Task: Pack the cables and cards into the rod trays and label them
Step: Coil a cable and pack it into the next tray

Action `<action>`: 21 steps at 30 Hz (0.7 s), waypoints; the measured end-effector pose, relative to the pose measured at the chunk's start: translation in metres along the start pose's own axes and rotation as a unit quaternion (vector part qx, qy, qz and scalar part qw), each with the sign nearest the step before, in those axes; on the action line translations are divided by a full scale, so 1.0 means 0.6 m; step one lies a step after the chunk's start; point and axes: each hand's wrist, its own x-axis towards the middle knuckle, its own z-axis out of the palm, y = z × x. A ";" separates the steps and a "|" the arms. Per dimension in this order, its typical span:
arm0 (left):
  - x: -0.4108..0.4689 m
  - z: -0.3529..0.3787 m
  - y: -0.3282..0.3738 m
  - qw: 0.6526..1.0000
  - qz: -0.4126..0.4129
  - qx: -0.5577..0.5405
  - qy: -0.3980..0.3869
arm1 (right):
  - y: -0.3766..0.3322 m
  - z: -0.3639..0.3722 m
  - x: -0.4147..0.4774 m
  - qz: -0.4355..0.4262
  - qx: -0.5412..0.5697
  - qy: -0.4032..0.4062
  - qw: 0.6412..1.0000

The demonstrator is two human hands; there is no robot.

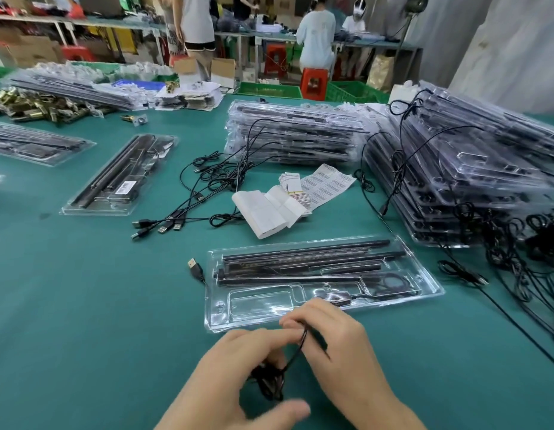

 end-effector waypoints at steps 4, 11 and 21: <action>-0.007 -0.047 -0.027 0.983 0.052 0.170 -0.048 | 0.001 -0.006 0.001 0.052 0.053 -0.001 0.997; 0.001 -0.086 -0.016 0.991 -0.040 -0.025 0.126 | -0.018 0.000 0.007 0.018 -0.044 0.005 0.999; 0.100 0.006 0.079 0.875 -0.075 -0.438 0.191 | -0.040 0.015 0.005 -0.016 -0.044 -0.077 0.996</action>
